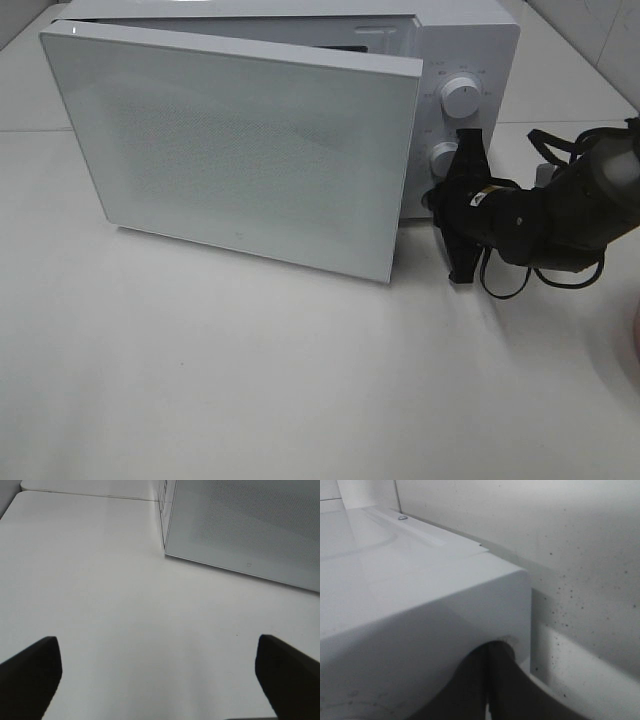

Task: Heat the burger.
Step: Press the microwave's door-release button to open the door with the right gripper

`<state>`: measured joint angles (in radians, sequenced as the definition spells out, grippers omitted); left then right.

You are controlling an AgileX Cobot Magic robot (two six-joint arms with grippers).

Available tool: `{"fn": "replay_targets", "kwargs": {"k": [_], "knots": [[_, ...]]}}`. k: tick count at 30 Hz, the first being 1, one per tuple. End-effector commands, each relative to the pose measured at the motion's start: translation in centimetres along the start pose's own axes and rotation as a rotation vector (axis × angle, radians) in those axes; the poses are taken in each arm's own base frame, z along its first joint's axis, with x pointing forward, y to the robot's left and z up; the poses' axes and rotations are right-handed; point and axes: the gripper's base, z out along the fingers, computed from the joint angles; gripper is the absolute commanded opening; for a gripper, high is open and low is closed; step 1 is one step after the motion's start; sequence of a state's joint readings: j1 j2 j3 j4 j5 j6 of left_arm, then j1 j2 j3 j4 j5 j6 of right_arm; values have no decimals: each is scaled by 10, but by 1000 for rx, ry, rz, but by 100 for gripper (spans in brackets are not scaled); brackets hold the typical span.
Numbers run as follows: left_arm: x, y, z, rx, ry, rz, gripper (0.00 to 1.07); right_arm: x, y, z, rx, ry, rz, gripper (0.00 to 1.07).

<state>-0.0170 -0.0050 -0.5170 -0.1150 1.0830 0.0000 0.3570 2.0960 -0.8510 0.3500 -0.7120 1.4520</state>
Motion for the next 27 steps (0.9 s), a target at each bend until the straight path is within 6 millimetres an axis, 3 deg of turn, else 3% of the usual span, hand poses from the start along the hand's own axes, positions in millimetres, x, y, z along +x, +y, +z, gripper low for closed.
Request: {"fn": "replay_targets", "kwargs": {"k": [1,8,18,27], "knots": [[1,0,-3,6,-37,1,98,-18,70,1,-481,-135,36,0],[1,0,-3,6,-37,1,98,-16,68,2,-447,-122,33,0],[1,0,-3,6,-37,1,98,5,54,2,-323,-46,33,0],[1,0,-3,6,-37,1,98,8,31,-16,-205,-1,10,0]]}}
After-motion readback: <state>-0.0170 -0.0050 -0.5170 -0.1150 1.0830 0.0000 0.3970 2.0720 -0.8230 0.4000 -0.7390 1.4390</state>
